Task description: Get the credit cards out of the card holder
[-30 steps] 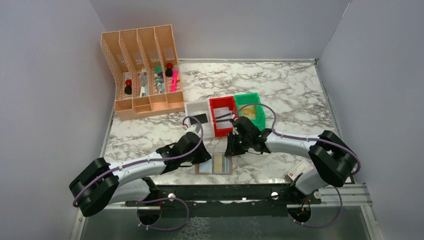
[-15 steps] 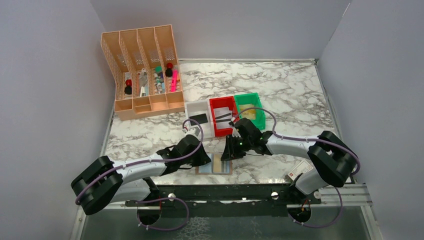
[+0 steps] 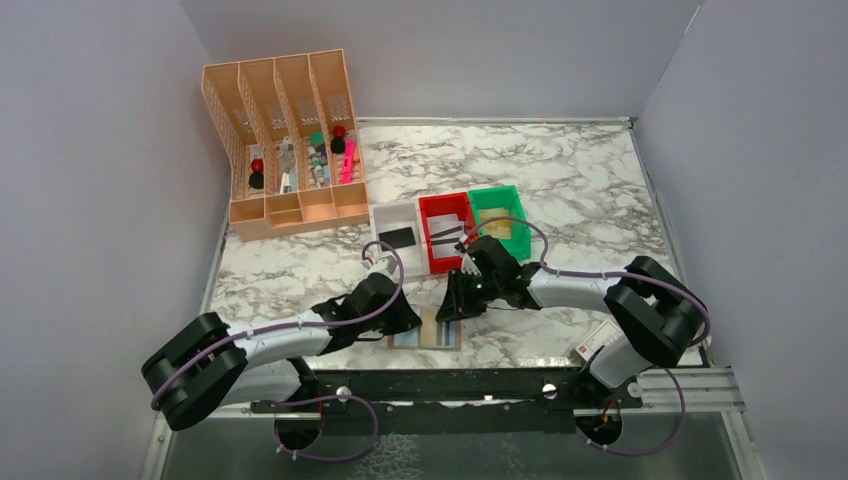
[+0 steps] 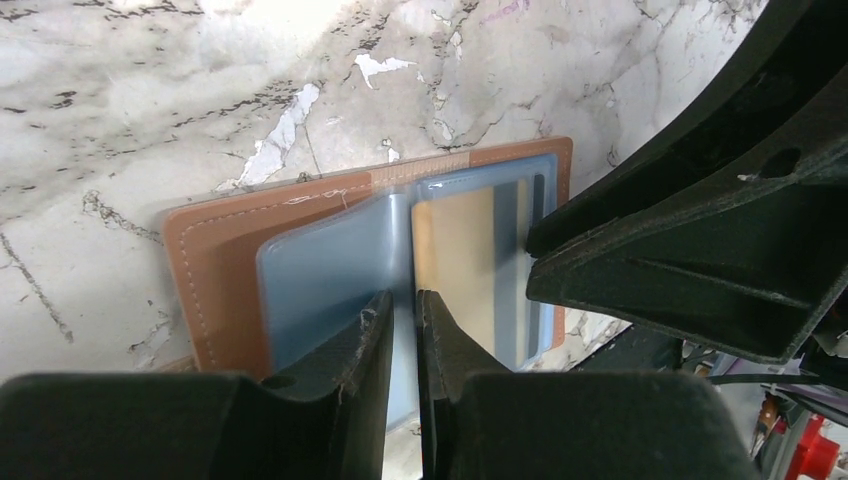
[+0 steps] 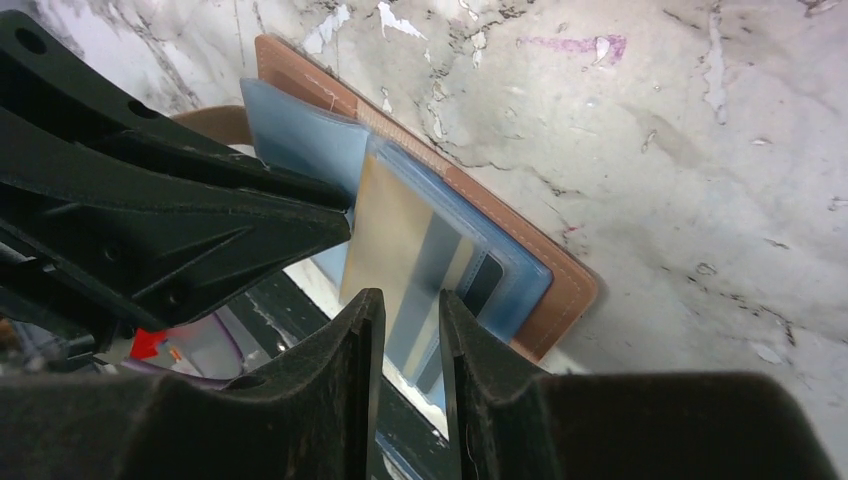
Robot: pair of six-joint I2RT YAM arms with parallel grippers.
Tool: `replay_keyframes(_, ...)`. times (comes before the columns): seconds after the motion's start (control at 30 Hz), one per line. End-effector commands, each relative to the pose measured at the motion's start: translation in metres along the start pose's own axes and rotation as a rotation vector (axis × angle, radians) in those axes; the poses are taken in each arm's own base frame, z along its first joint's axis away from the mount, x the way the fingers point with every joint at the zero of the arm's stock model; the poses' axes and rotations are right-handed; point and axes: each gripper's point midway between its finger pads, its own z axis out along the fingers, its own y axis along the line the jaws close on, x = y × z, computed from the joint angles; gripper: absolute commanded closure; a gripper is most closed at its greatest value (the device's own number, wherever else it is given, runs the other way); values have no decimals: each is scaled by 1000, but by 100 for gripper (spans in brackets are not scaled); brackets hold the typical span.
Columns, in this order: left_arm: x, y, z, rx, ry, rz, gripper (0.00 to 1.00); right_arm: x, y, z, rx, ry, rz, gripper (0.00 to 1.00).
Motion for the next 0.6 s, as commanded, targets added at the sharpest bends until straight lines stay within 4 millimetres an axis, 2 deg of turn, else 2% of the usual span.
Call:
replay_keyframes(0.0, 10, 13, -2, -24, 24, -25, 81, 22, -20, 12, 34, 52, 75, 68)
replay_keyframes(0.2, 3, 7, -7, 27, -39, -83, 59, 29, -43, 18, 132, 72, 106, 68)
replay_keyframes(0.33, 8, 9, -6, 39, -27, -113, 60, 33, -47, 21, 137, 86, 117, 68)
replay_keyframes(0.43, 19, 19, -3, 16, 12, -142, 62, 34, -48, 22, 140, 86, 123, 68)
replay_keyframes(0.57, 34, 19, -2, 98, 49, -240, 65, 37, -47, 22, 128, 92, 132, 68)
